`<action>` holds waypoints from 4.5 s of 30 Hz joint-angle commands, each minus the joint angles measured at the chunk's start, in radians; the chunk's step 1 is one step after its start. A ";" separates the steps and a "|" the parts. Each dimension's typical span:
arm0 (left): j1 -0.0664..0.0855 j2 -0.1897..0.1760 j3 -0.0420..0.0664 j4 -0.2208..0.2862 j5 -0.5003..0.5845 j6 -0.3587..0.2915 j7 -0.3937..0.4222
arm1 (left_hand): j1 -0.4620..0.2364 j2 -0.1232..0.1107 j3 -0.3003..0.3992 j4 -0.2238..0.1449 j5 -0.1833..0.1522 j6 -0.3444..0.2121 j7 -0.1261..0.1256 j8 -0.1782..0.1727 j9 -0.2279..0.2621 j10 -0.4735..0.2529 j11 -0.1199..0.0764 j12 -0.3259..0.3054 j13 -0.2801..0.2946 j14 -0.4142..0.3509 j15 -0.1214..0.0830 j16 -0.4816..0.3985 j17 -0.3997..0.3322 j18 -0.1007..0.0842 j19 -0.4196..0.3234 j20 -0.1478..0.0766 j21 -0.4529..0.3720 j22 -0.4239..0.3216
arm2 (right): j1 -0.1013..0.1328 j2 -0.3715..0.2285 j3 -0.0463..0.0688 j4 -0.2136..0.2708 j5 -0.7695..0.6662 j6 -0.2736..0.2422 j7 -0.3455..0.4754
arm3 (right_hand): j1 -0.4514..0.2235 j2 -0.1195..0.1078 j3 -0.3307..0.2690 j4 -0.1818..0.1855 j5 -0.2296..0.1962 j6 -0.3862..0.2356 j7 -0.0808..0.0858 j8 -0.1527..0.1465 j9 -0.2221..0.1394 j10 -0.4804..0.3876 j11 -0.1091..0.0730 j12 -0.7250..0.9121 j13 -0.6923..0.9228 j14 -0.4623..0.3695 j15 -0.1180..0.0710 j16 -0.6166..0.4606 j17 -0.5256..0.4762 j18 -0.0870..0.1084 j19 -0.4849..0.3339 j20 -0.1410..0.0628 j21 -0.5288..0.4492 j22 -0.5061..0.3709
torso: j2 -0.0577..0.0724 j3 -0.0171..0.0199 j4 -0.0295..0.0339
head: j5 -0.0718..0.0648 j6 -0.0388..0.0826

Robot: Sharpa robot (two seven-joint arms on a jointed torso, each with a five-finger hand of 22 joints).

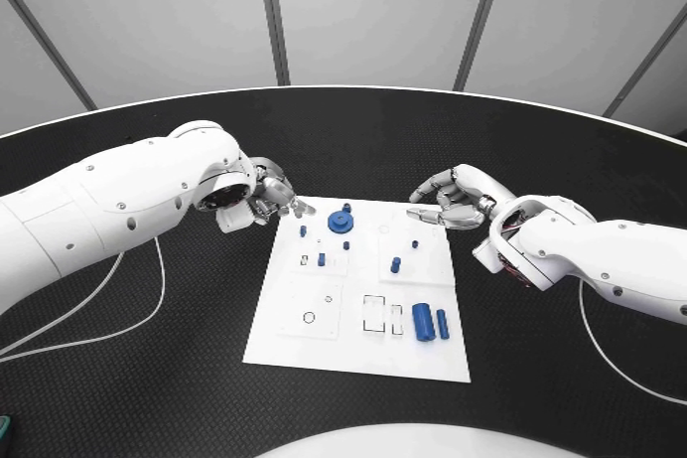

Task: Assemble the parts on the task board

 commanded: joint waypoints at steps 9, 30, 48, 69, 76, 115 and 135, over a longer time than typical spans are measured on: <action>0.008 0.082 0.001 -0.159 -0.091 0.008 0.027 | -0.056 -0.011 -0.040 0.003 -0.003 -0.005 0.006 -0.015 -0.028 -0.001 0.010 0.017 0.004 0.040 0.014 -0.003 0.074 0.011 -0.003 0.015 -0.003 0.001 | -0.001 0.006 0.000 -0.006 0.000 0.001 0.001 | -0.007 -0.005 0.002 0.001 0.004 -0.004 -0.001 0.005 -0.001 -0.002 0.000 -0.005 0.084 0.070 -0.009 -0.004 0.109 0.013 -0.003 -0.007 -0.005 0.009 | 0.004 0.0006 -0.0007 | 0.007 0.019; -0.040 0.179 -0.003 -0.330 -0.143 0.063 0.099 | -0.066 -0.014 -0.073 0.002 -0.004 -0.004 0.006 -0.015 -0.039 0.002 0.010 0.028 0.014 0.038 0.014 -0.005 0.070 0.010 0.001 0.015 0.004 0.012 | -0.001 0.010 0.000 0.000 0.000 0.000 0.001 | -0.007 -0.005 0.002 0.001 0.004 -0.004 -0.001 0.005 -0.001 -0.002 0.000 -0.005 0.084 0.070 -0.009 -0.004 0.109 0.013 -0.003 -0.007 -0.005 0.009 | 0.014 -0.0036 -0.0004 | 0.011 0.026; -0.065 0.208 -0.005 -0.385 -0.160 0.112 0.120 | -0.064 -0.016 -0.083 0.002 -0.004 -0.005 0.006 -0.016 -0.042 0.005 0.010 0.033 0.020 0.038 0.014 -0.005 0.070 0.008 0.004 0.015 0.010 0.023 | -0.001 0.012 0.000 0.004 0.000 -0.001 0.000 | -0.007 -0.005 0.002 0.001 0.004 -0.004 -0.001 0.005 -0.001 -0.002 0.000 -0.005 0.084 0.070 -0.009 -0.004 0.109 0.013 -0.003 -0.007 -0.005 0.009 | 0.012 -0.0037 -0.0008 | 0.008 0.018; -0.068 0.212 -0.005 -0.398 -0.160 0.127 0.109 | -0.055 0.001 -0.088 0.000 -0.004 0.003 0.004 -0.013 -0.049 0.006 0.009 0.040 0.024 0.038 0.014 -0.004 0.071 0.008 0.004 0.015 0.012 0.025 | -0.001 0.012 0.000 0.004 0.000 0.000 -0.001 | -0.012 -0.003 0.004 0.001 0.006 -0.005 -0.001 0.006 -0.001 -0.001 0.000 -0.004 0.086 0.070 -0.010 -0.004 0.110 0.013 -0.002 -0.008 -0.006 0.009 | 0.011 -0.0030 -0.0007 | 0.007 0.011; -0.068 0.216 -0.005 -0.400 -0.160 0.132 0.104 | -0.050 0.004 -0.089 0.000 -0.004 0.006 0.004 -0.013 -0.050 0.007 0.009 0.041 0.026 0.038 0.013 -0.002 0.073 0.008 0.004 0.014 0.013 0.026 | -0.001 0.013 0.000 0.005 0.000 0.001 -0.001 | -0.012 -0.003 0.004 0.001 0.006 -0.005 -0.001 0.006 -0.001 -0.001 0.000 -0.004 0.086 0.070 -0.010 -0.004 0.110 0.013 -0.002 -0.008 -0.006 0.009 | 0.011 -0.0035 -0.0003 | 0.006 0.010; -0.068 0.234 -0.005 -0.423 -0.160 0.153 0.102 | -0.005 0.046 -0.071 -0.002 -0.003 0.029 0.001 -0.007 -0.070 0.013 0.005 0.054 0.033 0.042 0.011 0.003 0.078 0.006 0.006 0.013 0.021 0.036 | -0.001 0.015 0.000 0.006 0.000 0.002 -0.002 | -0.013 -0.001 0.005 0.001 0.007 -0.004 -0.002 0.007 -0.001 0.000 -0.001 -0.002 0.087 0.071 -0.010 -0.003 0.112 0.012 -0.001 -0.008 -0.004 0.011 | 0.009 -0.0027 -0.0013 | -0.002 -0.003; -0.069 0.243 -0.005 -0.433 -0.160 0.169 0.105 | 0.046 0.071 -0.030 -0.008 -0.006 0.039 -0.004 -0.003 -0.085 0.011 0.000 0.056 0.029 0.042 0.007 0.003 0.077 0.006 0.005 0.011 0.023 0.039 | -0.001 0.015 0.000 0.006 0.000 0.003 -0.002 | -0.013 -0.001 0.005 0.001 0.007 -0.004 -0.002 0.007 -0.001 0.000 -0.001 -0.002 0.087 0.071 -0.010 -0.003 0.112 0.012 -0.001 -0.008 -0.004 0.011 | 0.010 -0.0032 -0.0006 | -0.006 -0.004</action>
